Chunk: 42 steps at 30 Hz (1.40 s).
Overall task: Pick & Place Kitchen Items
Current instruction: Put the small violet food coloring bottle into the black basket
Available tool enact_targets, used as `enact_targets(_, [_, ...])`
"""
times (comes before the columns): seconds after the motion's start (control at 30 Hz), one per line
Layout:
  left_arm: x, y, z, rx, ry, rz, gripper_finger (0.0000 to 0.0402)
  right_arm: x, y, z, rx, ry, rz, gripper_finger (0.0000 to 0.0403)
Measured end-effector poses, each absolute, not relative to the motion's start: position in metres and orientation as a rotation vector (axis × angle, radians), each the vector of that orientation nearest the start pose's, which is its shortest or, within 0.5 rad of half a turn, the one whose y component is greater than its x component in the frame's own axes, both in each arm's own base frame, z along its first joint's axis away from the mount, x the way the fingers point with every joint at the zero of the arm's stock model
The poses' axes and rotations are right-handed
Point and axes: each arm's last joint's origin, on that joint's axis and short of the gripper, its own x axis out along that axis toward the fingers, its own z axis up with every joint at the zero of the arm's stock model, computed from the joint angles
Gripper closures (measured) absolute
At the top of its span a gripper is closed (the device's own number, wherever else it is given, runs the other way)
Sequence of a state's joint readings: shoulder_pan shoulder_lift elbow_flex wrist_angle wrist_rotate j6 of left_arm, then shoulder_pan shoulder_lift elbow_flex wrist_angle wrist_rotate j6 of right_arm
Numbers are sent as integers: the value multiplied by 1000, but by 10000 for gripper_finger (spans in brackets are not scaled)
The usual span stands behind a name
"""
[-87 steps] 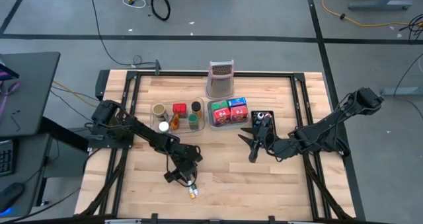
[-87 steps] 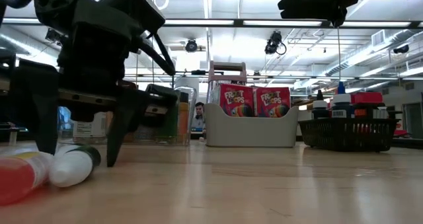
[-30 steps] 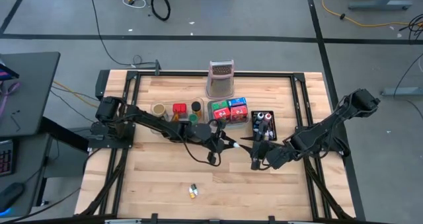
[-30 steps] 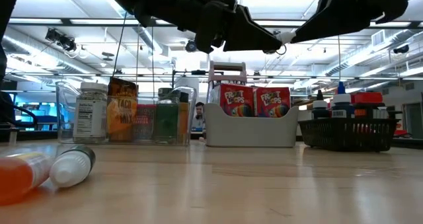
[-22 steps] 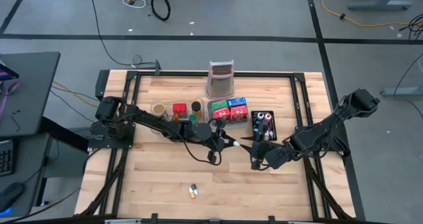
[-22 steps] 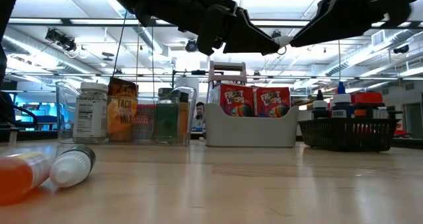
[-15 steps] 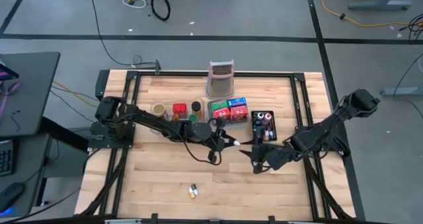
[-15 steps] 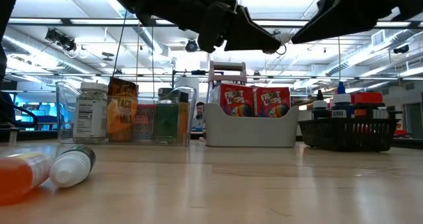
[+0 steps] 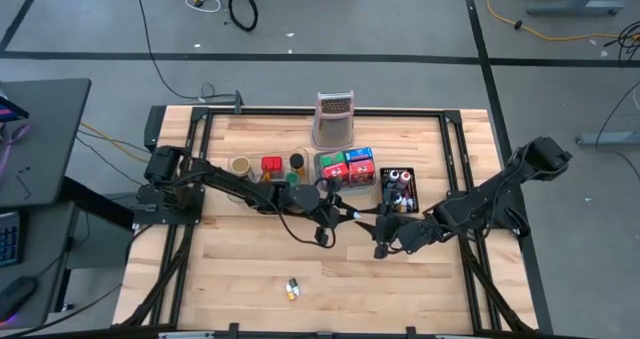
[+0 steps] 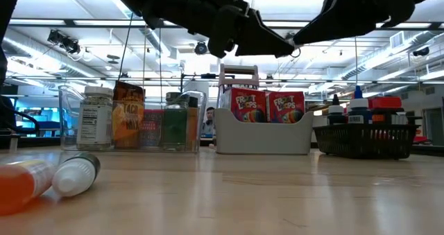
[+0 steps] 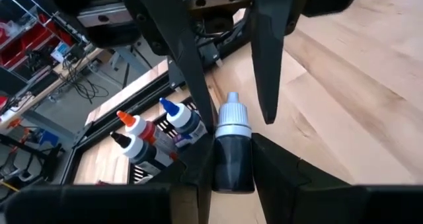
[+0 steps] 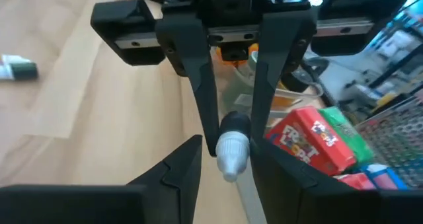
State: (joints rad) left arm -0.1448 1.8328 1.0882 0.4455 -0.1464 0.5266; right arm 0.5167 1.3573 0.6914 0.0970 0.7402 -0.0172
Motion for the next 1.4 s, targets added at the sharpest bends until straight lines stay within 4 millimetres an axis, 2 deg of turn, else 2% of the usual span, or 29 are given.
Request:
enact_targets(0.17, [398,-54,208,566,288,-71,306,244,115,209,-393,453,-263,284])
enact_targets(0.47, [398,-53,209,543,284,-46,298,245,115,210,-408,440,-288,356])
enact_targets(0.83, [398,-53,210,541,280,-42,291,245,116,210,-399,441,-275,350])
enact_targets(1.13, [399,-52,211,551,291,22,236,243,115,208,-390,468,-282,352])
enact_targets(1.4, [399,-52,213,550,286,30,193,236,110,202,-397,527,-358,352])
